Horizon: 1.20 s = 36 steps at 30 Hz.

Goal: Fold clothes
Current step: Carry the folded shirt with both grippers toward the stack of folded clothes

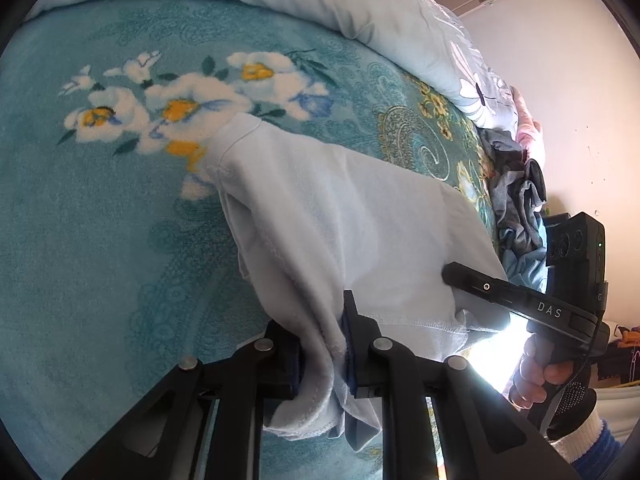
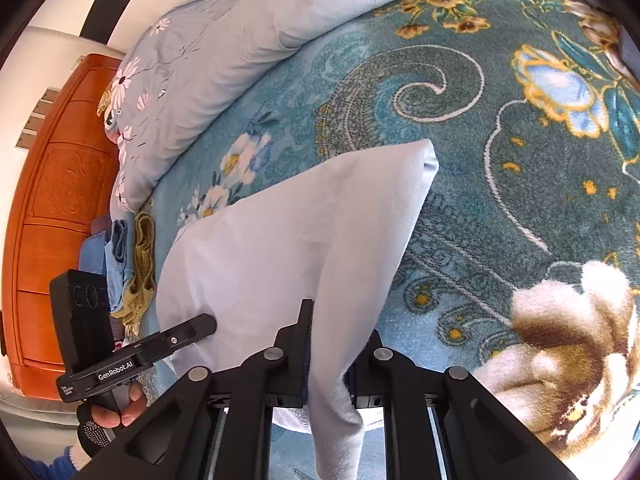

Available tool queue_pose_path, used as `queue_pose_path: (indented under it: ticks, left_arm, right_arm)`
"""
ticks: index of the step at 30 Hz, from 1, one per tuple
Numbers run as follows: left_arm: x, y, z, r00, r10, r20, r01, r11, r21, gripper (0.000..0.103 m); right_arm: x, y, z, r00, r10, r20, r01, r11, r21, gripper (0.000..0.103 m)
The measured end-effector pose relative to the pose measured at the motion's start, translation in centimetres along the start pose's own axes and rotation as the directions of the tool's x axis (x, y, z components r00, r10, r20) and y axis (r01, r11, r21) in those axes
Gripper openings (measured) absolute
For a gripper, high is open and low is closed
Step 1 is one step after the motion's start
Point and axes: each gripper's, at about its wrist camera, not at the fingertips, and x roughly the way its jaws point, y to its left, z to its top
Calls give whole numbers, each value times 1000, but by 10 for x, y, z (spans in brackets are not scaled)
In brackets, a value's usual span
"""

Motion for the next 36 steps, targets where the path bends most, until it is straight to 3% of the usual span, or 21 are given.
queue_pose_path:
  ticks: [7, 17, 27, 36]
  left_arm:
    - [-51, -29, -19, 999, 20, 45, -21, 1000, 17, 17]
    - [-133, -78, -73, 987, 95, 132, -94, 995, -13, 17]
    - [-202, -118, -119, 966, 162, 200, -162, 987, -15, 17]
    - [-243, -124, -136, 937, 210, 279, -201, 978, -61, 17]
  right_arm:
    - [-47, 31, -12, 1000, 7, 17, -6, 998, -61, 13]
    - [-127, 84, -43, 999, 53, -3, -52, 975, -215, 13]
    - [-192, 123, -80, 995, 93, -24, -96, 939, -331, 13]
    - [-215, 157, -86, 989, 142, -30, -142, 904, -403, 13]
